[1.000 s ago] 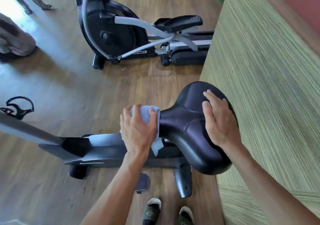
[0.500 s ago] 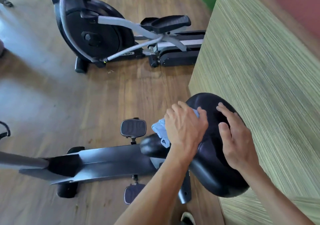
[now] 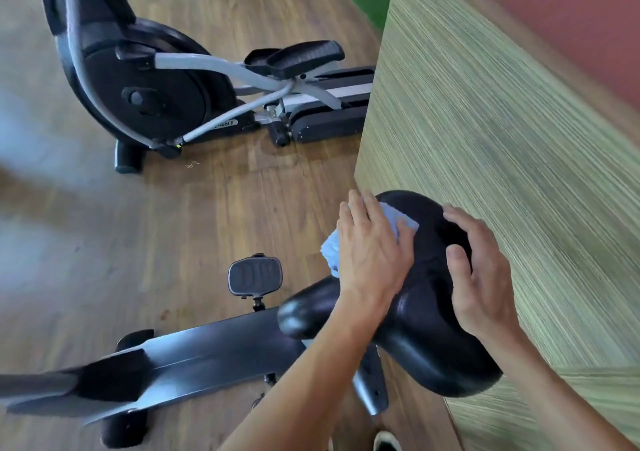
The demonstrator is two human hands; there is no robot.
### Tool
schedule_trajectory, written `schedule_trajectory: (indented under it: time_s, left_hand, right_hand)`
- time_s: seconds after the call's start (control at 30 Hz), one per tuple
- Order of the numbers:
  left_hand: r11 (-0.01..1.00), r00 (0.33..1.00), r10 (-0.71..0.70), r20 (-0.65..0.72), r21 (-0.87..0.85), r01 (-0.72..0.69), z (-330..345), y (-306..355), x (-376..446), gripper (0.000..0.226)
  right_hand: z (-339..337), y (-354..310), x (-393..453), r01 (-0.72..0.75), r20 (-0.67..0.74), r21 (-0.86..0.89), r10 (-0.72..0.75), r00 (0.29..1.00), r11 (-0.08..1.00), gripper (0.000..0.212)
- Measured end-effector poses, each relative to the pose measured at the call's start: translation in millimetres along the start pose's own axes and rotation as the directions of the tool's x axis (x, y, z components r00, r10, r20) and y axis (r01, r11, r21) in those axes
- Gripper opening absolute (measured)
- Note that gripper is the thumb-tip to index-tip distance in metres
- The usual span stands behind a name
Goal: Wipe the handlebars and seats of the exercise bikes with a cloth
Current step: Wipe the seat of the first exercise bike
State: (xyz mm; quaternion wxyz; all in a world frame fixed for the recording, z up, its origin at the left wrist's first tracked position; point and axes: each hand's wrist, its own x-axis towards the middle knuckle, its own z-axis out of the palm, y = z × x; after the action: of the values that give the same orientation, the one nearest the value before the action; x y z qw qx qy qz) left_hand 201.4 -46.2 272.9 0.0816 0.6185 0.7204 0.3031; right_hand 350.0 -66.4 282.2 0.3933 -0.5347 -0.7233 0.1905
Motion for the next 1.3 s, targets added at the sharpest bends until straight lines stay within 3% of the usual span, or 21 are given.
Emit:
schedule_trajectory:
  time_s: [0.13, 0.3, 0.37, 0.43, 0.5, 0.6, 0.7, 0.77, 0.87, 1.1, 1.3]
  left_hand:
    - [0.987, 0.993, 0.119, 0.005, 0.104, -0.118, -2, -1, -12, 0.066]
    - [0.990, 0.997, 0.049, -0.053, 0.135, -0.041, 13, 18, 19, 0.060]
    - [0.984, 0.996, 0.076, -0.038, 0.165, -0.069, 24, 28, 36, 0.057]
    - [0.981, 0.992, 0.126, 0.009, 0.148, -0.126, 35, 37, 56, 0.055]
    - [0.972, 0.972, 0.169, 0.165, 0.133, -0.192, 39, 48, 73, 0.052]
    - [0.957, 0.941, 0.225, 0.252, 0.126, -0.262, 41, 56, 81, 0.043]
    - [0.947, 0.944, 0.321, 0.071, -0.011, -0.321, 31, 46, 47, 0.041]
    - [0.896, 0.896, 0.441, 0.054, -0.092, -0.435, 21, 42, 5, 0.042]
    - [0.829, 0.820, 0.558, 0.123, -0.107, -0.548, 13, 35, -35, 0.048]
    - [0.868, 0.844, 0.483, 0.233, -0.004, -0.496, 23, 49, -8, 0.068]
    - [0.916, 0.894, 0.378, 0.240, 0.043, -0.399, 28, 65, 8, 0.070]
  right_hand:
    - [0, 0, 0, -0.040, -0.051, 0.047, 0.042, 0.998, 0.998, 0.058]
    - [0, -2, 9, -0.032, -0.012, 0.186, 0.035, 0.999, 0.982, 0.070]
    - [-3, 1, 12, -0.022, -0.061, 0.255, 0.039, 0.997, 0.967, 0.071]
    - [-5, 2, 11, -0.003, -0.146, 0.302, 0.049, 0.988, 0.953, 0.062]
    - [-7, 2, 8, 0.020, -0.239, 0.346, 0.067, 0.969, 0.938, 0.056]
    - [-13, 10, 5, -0.013, -0.322, 0.458, 0.179, 0.930, 0.889, 0.050]
    - [-19, 15, 0, -0.080, -0.395, 0.589, 0.373, 0.840, 0.804, 0.042]
    - [-25, 16, -4, -0.149, -0.420, 0.595, 0.463, 0.780, 0.790, 0.040]
    - [-31, 18, -9, -0.238, -0.388, 0.564, 0.508, 0.769, 0.791, 0.044]
    - [-17, 17, -15, -0.334, -0.249, 0.645, 0.602, 0.759, 0.687, 0.055]
    - [-17, 15, -17, -0.347, -0.258, 0.611, 0.593, 0.762, 0.712, 0.047]
